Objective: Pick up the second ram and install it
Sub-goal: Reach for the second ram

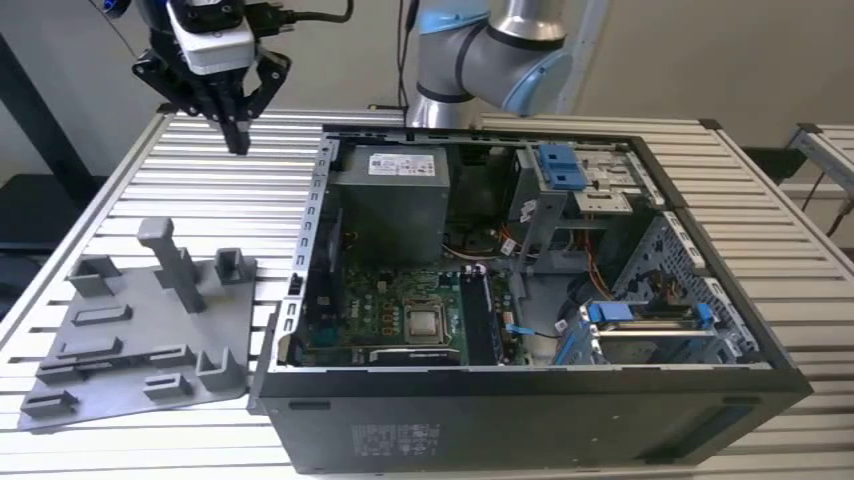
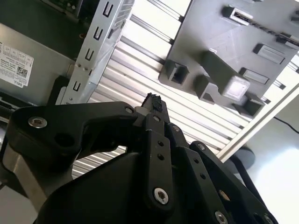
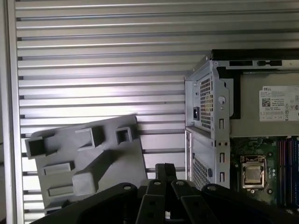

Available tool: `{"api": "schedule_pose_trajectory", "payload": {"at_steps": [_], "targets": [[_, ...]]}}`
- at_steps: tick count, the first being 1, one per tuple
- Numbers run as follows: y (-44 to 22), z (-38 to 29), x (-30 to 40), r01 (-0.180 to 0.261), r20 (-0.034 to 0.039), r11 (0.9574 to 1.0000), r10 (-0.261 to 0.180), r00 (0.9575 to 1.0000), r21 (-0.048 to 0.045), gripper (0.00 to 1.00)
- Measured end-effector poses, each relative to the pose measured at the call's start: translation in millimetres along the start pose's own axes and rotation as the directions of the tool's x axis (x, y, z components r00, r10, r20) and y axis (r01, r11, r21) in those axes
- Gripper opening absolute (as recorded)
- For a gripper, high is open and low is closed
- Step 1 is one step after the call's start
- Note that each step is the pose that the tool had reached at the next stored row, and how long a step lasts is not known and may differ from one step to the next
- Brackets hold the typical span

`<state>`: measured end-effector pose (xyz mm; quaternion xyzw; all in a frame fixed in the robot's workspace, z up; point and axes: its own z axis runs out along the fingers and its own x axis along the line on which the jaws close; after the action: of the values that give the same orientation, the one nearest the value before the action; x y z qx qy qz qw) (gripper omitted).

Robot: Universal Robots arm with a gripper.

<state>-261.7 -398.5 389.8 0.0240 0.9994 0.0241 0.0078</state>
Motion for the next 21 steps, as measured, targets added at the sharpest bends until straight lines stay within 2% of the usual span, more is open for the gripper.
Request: {"api": "schedule_pose_trajectory", "payload": {"at_steps": [21], "targets": [[-2.6, 0.3, 53.5, 0.007, -0.0004, 1.0000, -0.007, 1.0000, -0.0001, 0.11]]}}
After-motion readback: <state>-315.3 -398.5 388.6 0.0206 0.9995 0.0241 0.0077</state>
